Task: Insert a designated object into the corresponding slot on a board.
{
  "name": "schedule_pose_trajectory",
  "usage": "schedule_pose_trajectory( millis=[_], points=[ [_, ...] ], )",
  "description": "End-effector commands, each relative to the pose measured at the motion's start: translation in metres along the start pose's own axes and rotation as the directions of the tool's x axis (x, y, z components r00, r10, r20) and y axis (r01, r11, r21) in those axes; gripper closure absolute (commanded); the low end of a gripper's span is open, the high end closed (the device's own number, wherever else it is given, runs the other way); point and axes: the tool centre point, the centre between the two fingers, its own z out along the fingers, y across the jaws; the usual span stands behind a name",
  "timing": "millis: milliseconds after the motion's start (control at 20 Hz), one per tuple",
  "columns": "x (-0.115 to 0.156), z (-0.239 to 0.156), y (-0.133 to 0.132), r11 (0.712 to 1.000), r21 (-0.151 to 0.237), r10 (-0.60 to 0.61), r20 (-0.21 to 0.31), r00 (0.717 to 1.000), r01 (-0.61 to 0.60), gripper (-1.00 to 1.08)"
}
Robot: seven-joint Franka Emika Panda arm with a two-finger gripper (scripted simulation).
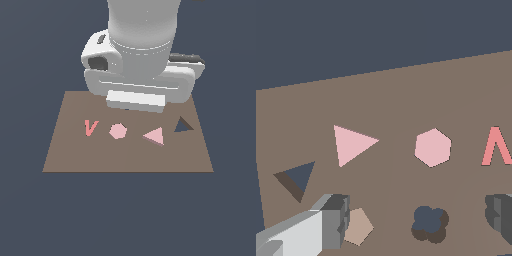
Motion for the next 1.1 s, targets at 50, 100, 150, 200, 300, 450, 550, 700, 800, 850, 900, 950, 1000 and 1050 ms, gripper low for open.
schedule_pose_trajectory(
  millis=[50, 100, 150, 200, 300, 450, 550, 700, 800, 850, 900, 950, 1000, 1050],
  points=[
    [0.0, 0.007, -0.006, 0.998, -0.002, 0.069, 0.0, 0.998, -0.069, -0.92],
    [-0.001, 0.01, -0.008, 0.996, -0.003, 0.092, 0.0, 0.996, -0.092, -0.92],
    [0.0, 0.012, -0.01, 0.993, -0.004, 0.116, 0.0, 0.993, -0.116, -0.92],
    [0.0, 0.015, -0.012, 0.99, -0.005, 0.141, 0.0, 0.99, -0.141, -0.92],
    [0.0, 0.02, -0.017, 0.981, -0.007, 0.195, 0.0, 0.981, -0.195, -0.92],
    [0.001, 0.03, -0.024, 0.959, -0.009, 0.284, -0.001, 0.959, -0.284, -0.92],
    [0.003, 0.037, -0.03, 0.938, -0.012, 0.347, -0.002, 0.938, -0.347, -0.92],
    [0.005, 0.048, -0.038, 0.897, -0.015, 0.442, -0.003, 0.897, -0.442, -0.92],
    [0.008, 0.055, -0.043, 0.866, -0.016, 0.5, -0.004, 0.866, -0.5, -0.92],
    [0.009, 0.058, -0.045, 0.849, -0.017, 0.528, -0.005, 0.849, -0.528, -0.92],
    [0.01, 0.061, -0.047, 0.833, -0.018, 0.553, -0.005, 0.833, -0.553, -0.92],
    [0.012, 0.064, -0.05, 0.816, -0.019, 0.578, -0.006, 0.816, -0.578, -0.92],
    [0.013, 0.067, -0.052, 0.799, -0.02, 0.601, -0.006, 0.799, -0.601, -0.92],
    [0.014, 0.07, -0.053, 0.782, -0.02, 0.623, -0.006, 0.782, -0.623, -0.92]
  ],
)
